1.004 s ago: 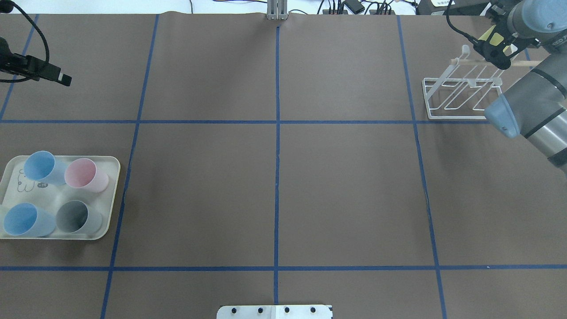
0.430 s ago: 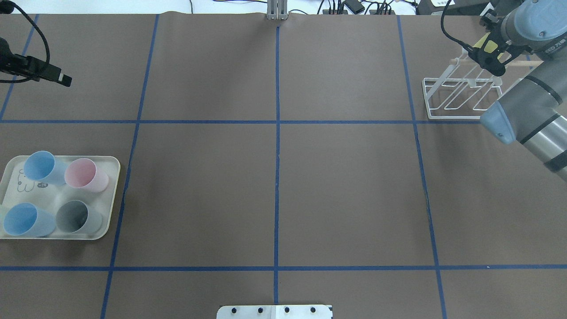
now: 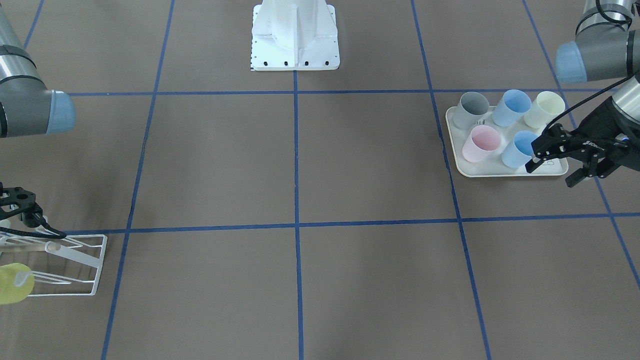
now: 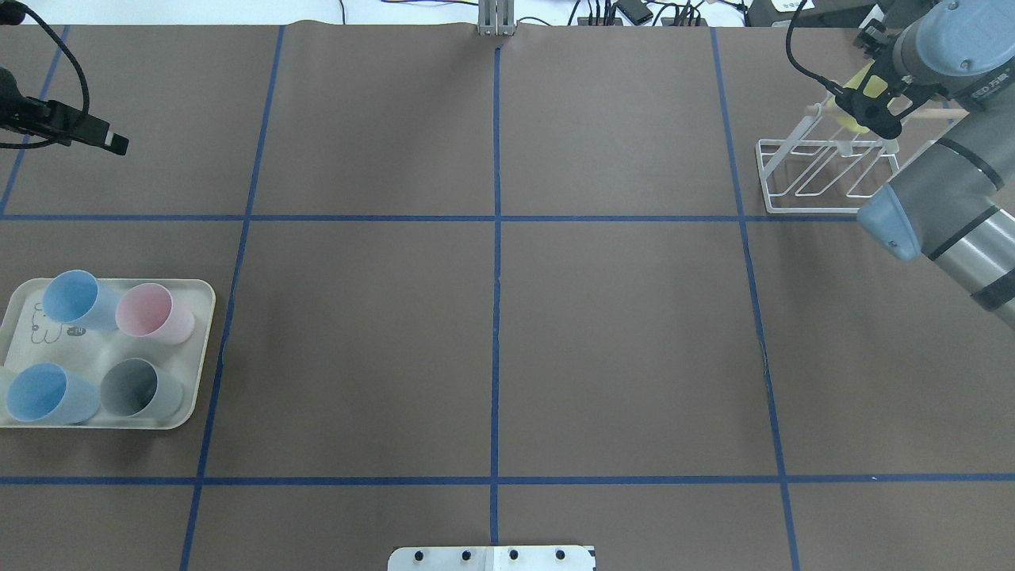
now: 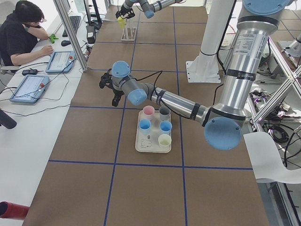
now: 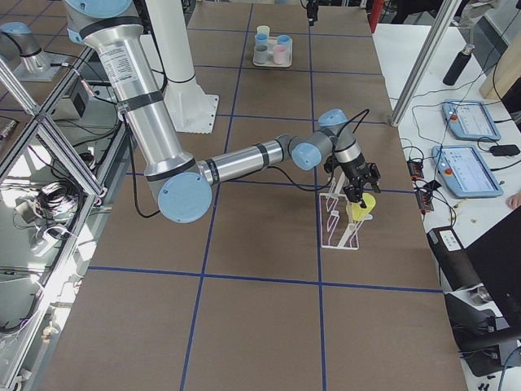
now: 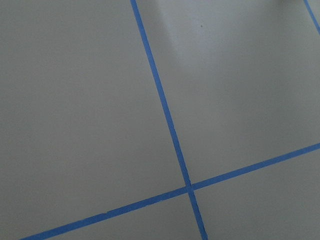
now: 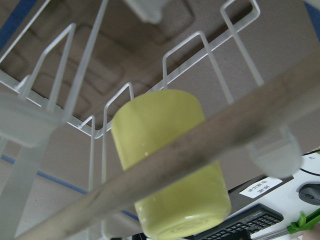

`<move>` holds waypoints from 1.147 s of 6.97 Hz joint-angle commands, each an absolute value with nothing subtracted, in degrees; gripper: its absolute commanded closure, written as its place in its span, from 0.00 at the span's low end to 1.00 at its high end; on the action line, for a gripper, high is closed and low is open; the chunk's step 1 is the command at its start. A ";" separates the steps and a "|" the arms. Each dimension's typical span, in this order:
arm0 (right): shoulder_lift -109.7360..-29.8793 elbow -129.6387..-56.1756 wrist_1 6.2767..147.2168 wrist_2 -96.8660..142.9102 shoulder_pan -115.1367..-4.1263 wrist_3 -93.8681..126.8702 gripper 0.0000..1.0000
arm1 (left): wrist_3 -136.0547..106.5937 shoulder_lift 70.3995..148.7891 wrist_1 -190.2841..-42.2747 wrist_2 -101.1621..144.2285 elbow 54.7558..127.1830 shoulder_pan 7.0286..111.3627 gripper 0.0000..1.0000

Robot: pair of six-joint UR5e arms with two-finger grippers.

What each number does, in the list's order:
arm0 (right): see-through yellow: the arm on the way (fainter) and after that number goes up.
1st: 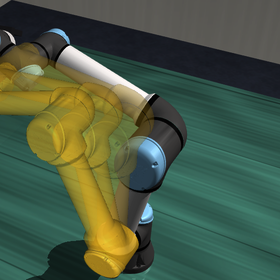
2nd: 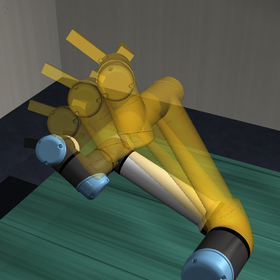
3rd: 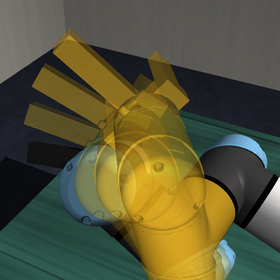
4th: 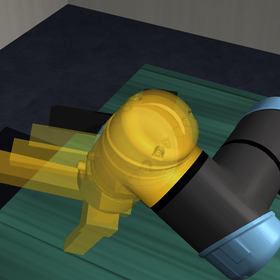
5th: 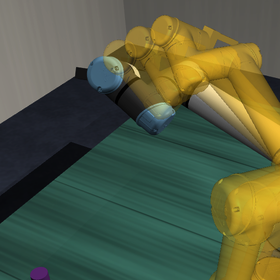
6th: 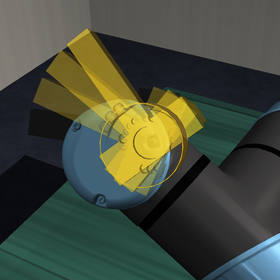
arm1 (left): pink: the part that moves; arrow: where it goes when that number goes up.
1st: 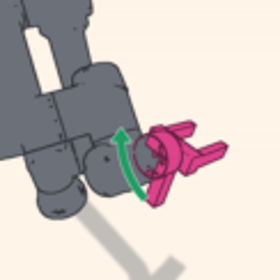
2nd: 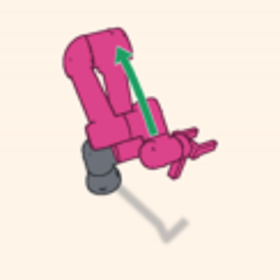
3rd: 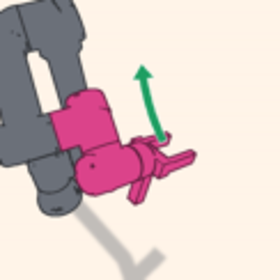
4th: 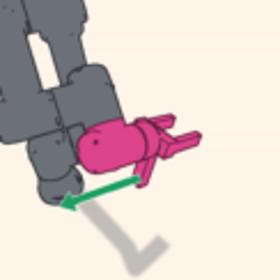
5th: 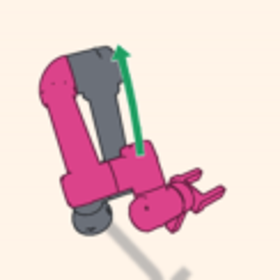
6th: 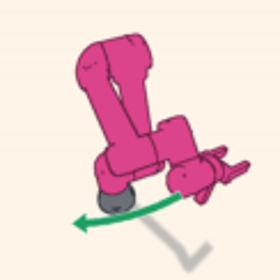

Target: Transfer IKEA cup to right arm and place on rack

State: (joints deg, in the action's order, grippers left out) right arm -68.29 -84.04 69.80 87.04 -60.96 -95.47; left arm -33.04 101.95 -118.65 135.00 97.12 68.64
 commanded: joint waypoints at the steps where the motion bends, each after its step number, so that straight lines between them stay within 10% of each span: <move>1: -68.38 -84.11 69.79 87.01 -60.82 -95.45 0.11 | -33.05 101.95 -118.65 135.00 97.21 68.73 0.00; 8: -67.24 -95.09 70.05 103.32 -60.56 -55.57 0.01 | -15.41 94.33 -118.65 134.48 97.39 75.40 0.00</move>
